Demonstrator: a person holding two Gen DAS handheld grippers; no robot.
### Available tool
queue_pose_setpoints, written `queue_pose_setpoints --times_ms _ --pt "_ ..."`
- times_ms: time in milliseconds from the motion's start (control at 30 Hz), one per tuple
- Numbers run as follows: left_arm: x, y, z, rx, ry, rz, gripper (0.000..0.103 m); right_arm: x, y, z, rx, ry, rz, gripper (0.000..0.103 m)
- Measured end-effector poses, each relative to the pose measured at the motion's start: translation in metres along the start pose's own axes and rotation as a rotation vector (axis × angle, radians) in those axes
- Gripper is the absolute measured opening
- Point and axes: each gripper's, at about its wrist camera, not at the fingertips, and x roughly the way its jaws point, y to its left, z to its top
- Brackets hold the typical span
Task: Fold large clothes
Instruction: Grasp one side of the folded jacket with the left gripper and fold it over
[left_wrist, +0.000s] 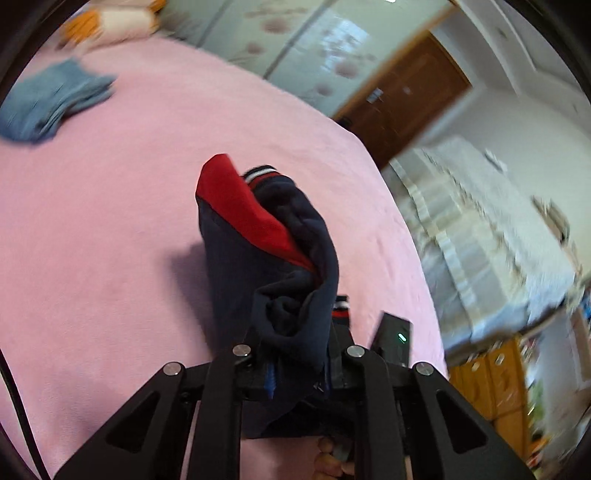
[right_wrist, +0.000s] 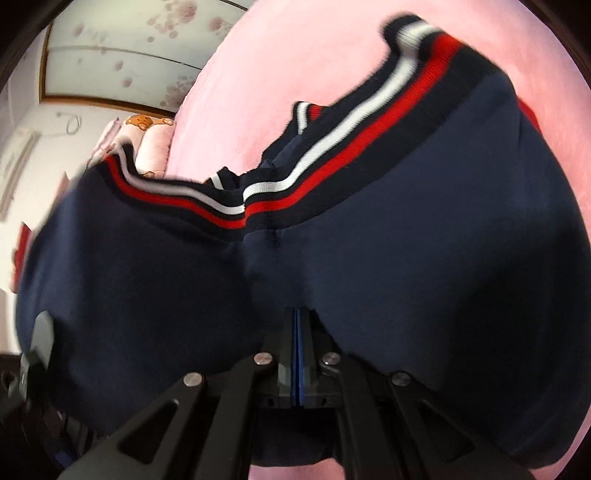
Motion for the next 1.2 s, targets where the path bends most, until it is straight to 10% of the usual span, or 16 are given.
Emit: queue_pose_setpoints --times_ms 467,967,1200 --pt "0.037 -0.115 -0.036 0.395 0.098 0.167 0.015 -0.006 -0.036 0.041 0.041 0.201 0.111 0.000" --pt "0.098 -0.122 -0.083 0.453 0.285 0.298 0.016 -0.083 -0.062 0.097 0.005 0.078 -0.005 0.000" --pt "0.102 -0.136 -0.093 0.433 0.295 0.325 0.045 -0.093 -0.060 0.097 0.012 0.086 -0.013 0.000"
